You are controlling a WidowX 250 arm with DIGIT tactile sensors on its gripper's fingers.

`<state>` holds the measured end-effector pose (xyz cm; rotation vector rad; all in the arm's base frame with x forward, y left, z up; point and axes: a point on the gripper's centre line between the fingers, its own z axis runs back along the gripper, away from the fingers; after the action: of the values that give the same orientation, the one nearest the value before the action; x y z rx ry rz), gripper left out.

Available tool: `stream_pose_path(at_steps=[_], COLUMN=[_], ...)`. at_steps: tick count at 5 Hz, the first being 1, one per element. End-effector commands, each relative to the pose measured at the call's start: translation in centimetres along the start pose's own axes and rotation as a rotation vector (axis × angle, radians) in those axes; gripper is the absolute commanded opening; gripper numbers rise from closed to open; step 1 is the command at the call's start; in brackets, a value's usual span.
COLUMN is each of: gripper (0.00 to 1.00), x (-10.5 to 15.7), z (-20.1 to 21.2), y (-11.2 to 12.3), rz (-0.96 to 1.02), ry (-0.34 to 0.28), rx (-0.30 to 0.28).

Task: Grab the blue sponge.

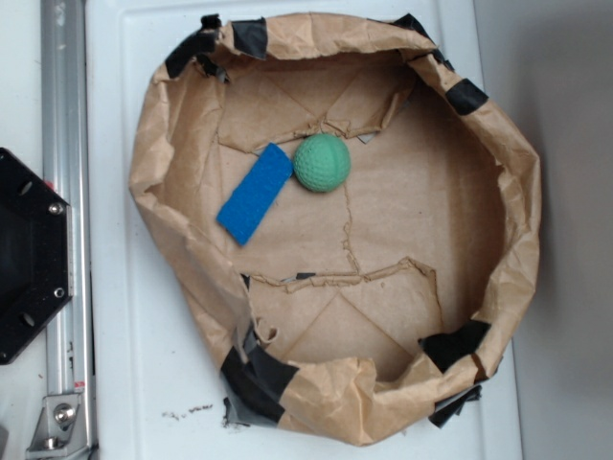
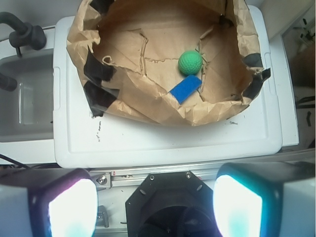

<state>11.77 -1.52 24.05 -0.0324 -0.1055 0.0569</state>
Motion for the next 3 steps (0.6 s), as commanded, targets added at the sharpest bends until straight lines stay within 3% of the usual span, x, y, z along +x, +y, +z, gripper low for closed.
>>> stream_pose_path(at_steps=[1, 2, 3], gripper=[1.0, 1.0, 1.0], x=[8.5, 10.3, 10.4], z=[-5.3, -8.8, -11.8], y=[2.0, 2.8, 4.0], rz=[0.425, 0.518, 0.504], ry=[0.21, 0.2, 0.204], rx=[0.079, 0.127, 0.206])
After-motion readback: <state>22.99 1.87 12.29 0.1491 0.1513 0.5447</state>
